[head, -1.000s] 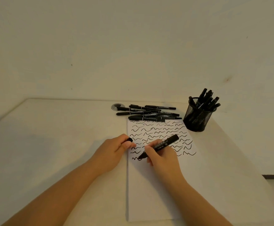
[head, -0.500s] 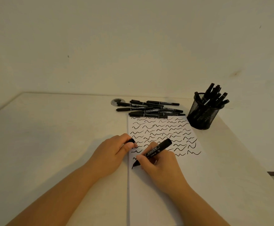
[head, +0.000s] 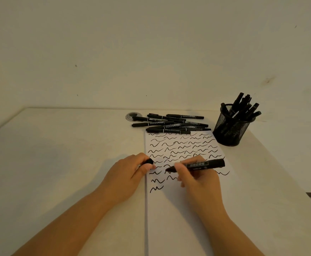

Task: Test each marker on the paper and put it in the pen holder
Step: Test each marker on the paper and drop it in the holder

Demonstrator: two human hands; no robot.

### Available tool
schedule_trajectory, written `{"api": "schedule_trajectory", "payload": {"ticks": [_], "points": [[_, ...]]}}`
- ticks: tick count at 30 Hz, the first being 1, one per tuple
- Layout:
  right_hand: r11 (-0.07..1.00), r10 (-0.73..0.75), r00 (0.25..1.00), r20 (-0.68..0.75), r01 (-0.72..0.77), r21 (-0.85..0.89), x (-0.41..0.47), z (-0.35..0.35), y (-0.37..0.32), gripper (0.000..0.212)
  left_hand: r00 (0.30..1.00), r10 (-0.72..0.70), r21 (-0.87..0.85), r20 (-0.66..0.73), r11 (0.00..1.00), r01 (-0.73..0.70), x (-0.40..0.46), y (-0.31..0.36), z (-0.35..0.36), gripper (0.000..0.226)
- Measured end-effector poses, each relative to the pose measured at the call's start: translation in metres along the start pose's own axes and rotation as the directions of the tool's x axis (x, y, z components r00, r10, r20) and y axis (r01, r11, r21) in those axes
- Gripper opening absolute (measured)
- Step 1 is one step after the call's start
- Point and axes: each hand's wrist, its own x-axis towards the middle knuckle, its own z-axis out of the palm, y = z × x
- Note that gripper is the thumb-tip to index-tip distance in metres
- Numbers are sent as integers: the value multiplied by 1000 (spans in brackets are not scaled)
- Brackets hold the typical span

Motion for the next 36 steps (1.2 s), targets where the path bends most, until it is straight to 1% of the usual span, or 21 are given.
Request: {"api": "schedule_trajectory", "payload": {"ticks": [3,5,6,7,9,13,15,19,21,23,25,26,30,33,36], "points": [[983,57,997,53,-65,170,3,-4,-2,7,999,32,-17,-20,999,-33,-2,1,0,11],[947,64,992,112,-96,306,2,-4,-3,10,999,45,-27,-23,999,-46,-3,3,1,15],[924,61,988,145,-111,367,2,-5,-4,10,999,41,-35,-11,999,-41,-3,3,2,12],[901,60,983,171,-127,415,2,-5,-5,11,999,39,-42,4,998,-39,-3,4,2,8],[874,62,979,194,-147,464,2,-6,-5,20,999,48,-46,23,998,-47,-4,5,4,7],[876,82,975,206,-169,452,4,-5,-4,16,997,74,-45,33,996,-72,-5,7,4,15],[881,79,976,203,-164,443,4,-4,-5,16,997,75,-49,26,996,-74,-5,9,3,14],[902,87,979,184,-156,404,2,-3,-5,32,996,85,-41,22,996,-85,-7,15,1,9],[913,85,981,177,-148,380,2,-3,-6,28,994,111,-16,11,994,-111,-7,17,1,10],[920,62,982,177,-125,370,1,-2,-7,20,991,135,16,5,991,-135,-8,19,0,3],[922,24,981,191,-96,376,-2,0,-6,16,983,184,57,-23,982,-182,-10,21,0,23],[925,6,981,195,-79,373,-3,0,-7,15,979,201,79,-33,977,-197,-10,22,0,27],[946,-19,984,178,-40,323,-3,-1,-7,15,963,258,142,-79,959,-245,-11,27,0,28],[941,-35,981,189,-31,336,-2,-1,-8,18,952,288,199,-101,944,-264,-12,31,0,27],[936,-77,972,222,-6,352,-3,-1,-10,25,956,277,188,-96,948,-256,-13,32,1,30]]}}
